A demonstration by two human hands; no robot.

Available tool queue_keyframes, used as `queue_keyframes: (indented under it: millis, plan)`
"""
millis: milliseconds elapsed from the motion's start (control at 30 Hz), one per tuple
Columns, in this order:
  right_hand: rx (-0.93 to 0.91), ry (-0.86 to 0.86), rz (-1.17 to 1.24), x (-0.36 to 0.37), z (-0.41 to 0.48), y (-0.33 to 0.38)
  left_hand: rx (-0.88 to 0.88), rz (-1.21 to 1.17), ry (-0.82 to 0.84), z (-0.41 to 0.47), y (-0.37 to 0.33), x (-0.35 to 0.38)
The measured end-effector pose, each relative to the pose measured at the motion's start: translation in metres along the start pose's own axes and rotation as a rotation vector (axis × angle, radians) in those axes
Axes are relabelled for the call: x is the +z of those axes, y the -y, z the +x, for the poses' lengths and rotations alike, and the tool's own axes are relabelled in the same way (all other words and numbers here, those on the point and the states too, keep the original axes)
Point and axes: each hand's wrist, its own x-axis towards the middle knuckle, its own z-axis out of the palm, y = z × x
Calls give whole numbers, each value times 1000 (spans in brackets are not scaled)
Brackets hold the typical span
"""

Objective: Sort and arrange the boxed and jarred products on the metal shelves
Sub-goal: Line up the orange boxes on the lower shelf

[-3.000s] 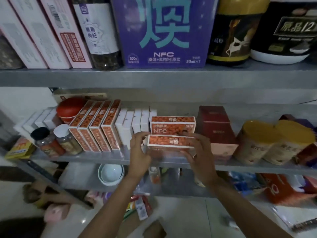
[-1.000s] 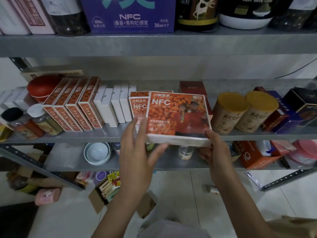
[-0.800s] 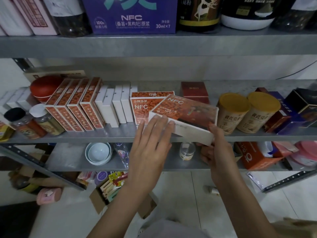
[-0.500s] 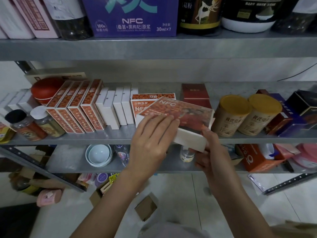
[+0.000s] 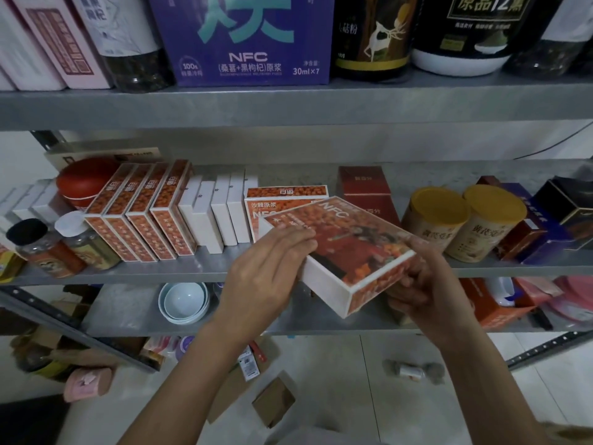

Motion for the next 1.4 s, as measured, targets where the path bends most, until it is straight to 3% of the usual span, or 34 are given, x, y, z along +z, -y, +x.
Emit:
queue_keyframes:
  millis: [200,433,600,700,833,967,1133,1300,1400]
  plan:
    - [-41,-170,30,8,7,-11,-2,34,115,-1,-1,1]
    - [-44,-360,38,23,7,-12,75,31,3,-3,-14,-3]
    - [-66,-344,57,28,4,-11,43,6,-6,0,-12,-6]
    - [-90,-236,18,28,1,-9,-25,-76,-24,1,-10,-8]
    - [-307,-108,-120,20,-4,-7,-329,-300,-54,2,-4,-20]
    - [-565,-341,-396,5,5,-8,-711,-608,-70,7,3,-32]
    - [-415,-130,-401,-3,19,-13,-1041,-930,-156,4,5,-32]
    - [-293,46,-234,1,17,-27,-1309,-1284,-267,-9,-1,-23]
    - [-224,83,-202,5,14,-34,-1460,-1447,-327,-15,-5,-17]
